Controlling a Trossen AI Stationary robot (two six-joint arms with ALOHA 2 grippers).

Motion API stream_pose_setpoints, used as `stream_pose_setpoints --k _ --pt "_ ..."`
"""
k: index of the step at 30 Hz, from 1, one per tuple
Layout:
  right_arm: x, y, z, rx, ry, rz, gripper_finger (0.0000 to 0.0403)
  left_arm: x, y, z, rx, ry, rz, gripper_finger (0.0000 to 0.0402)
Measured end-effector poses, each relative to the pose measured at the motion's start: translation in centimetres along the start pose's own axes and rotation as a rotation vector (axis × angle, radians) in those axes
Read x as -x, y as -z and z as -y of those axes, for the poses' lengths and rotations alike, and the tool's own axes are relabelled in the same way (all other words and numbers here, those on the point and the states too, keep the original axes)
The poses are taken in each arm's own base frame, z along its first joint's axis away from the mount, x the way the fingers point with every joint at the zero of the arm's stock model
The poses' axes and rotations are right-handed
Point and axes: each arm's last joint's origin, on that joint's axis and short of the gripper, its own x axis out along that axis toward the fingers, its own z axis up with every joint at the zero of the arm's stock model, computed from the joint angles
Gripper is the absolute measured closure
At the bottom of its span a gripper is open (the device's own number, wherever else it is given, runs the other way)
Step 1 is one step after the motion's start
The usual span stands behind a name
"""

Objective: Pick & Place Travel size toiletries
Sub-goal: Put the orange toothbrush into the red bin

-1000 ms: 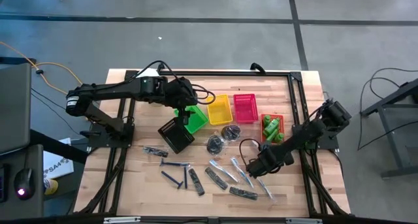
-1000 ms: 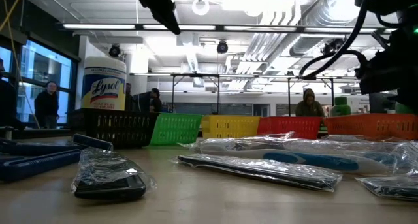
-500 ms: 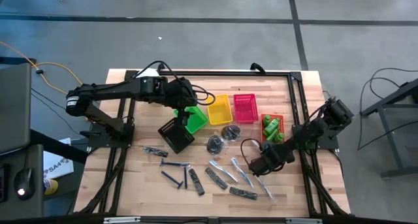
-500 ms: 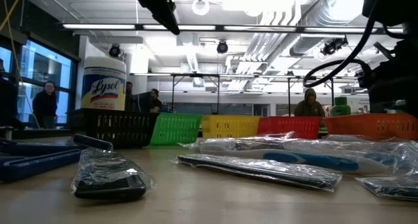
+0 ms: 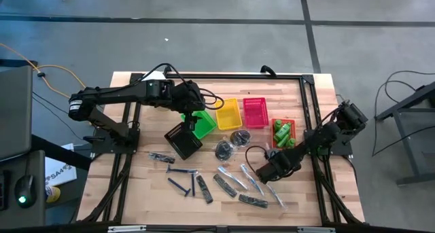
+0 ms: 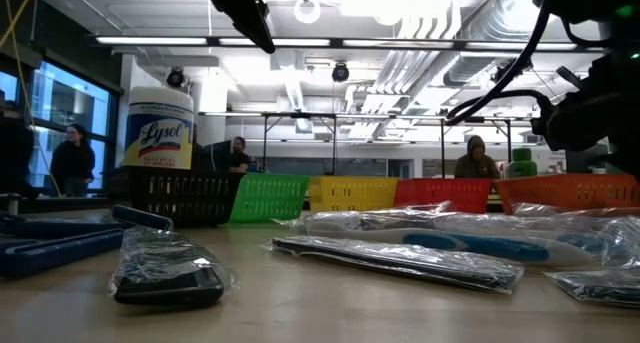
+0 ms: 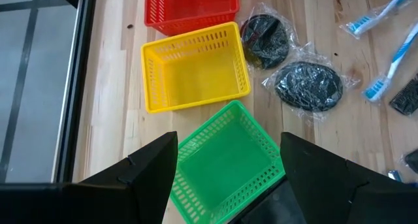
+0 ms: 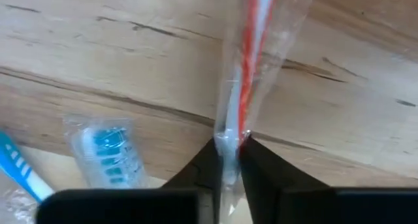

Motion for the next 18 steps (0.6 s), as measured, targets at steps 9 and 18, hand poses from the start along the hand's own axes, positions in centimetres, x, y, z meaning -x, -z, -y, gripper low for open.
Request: stream_pose_setpoints --k 9,18 --pt "4.1 -0.1 -0.6 0.005 -0.152 0.037 0.0381 0.9 0.2 -0.1 0.003 -0.028 0.004 0.0142" --pt "8.8 -0.6 -2.4 0.143 -0.329 0.119 0.0383 4.5 1.3 -0.7 0.023 -0.146 0.046 0.0142"
